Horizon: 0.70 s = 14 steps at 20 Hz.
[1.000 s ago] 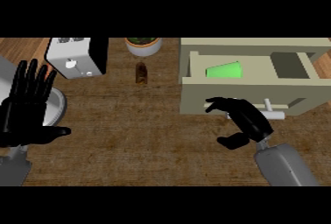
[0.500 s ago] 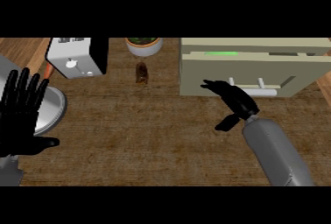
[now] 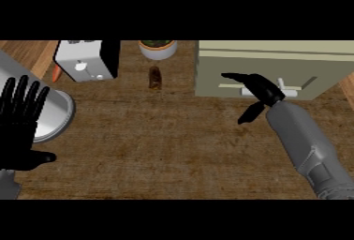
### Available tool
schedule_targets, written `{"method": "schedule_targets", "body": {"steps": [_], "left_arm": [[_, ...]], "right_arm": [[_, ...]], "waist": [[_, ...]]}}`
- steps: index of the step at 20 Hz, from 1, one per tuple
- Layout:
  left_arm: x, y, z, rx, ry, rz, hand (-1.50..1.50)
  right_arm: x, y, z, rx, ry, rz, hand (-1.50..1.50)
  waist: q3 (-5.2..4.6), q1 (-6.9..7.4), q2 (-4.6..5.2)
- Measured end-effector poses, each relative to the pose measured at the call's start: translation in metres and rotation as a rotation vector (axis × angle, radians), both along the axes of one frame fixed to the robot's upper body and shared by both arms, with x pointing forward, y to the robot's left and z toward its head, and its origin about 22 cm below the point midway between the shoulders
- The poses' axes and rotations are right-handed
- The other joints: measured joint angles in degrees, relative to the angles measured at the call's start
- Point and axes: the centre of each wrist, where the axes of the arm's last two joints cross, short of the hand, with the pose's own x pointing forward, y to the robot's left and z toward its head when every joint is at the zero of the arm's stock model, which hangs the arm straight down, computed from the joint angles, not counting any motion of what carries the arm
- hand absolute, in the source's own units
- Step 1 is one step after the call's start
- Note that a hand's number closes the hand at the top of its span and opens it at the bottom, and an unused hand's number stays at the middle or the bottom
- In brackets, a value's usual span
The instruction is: Pick up the cup, place it into the drawer and close the drawer
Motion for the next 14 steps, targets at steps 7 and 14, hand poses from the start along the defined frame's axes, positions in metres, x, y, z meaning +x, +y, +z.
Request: {"method": "schedule_targets", "body": {"steps": [7, 14], "left_arm": [[0.010, -0.008, -0.003, 0.007, -0.008, -0.019, -1.50], [0.014, -0.013, -0.002, 0.019, -0.016, -0.020, -1.50]], "right_arm": [[0.010, -0.016, 0.010, 0.024, 0.041, 0.041, -1.50], [0.010, -0.029, 0.009, 0.049, 0.074, 0.063, -1.50]], "waist": [[-0.03, 0.96, 0.29], [-0.05, 1.97, 0.35]]}}
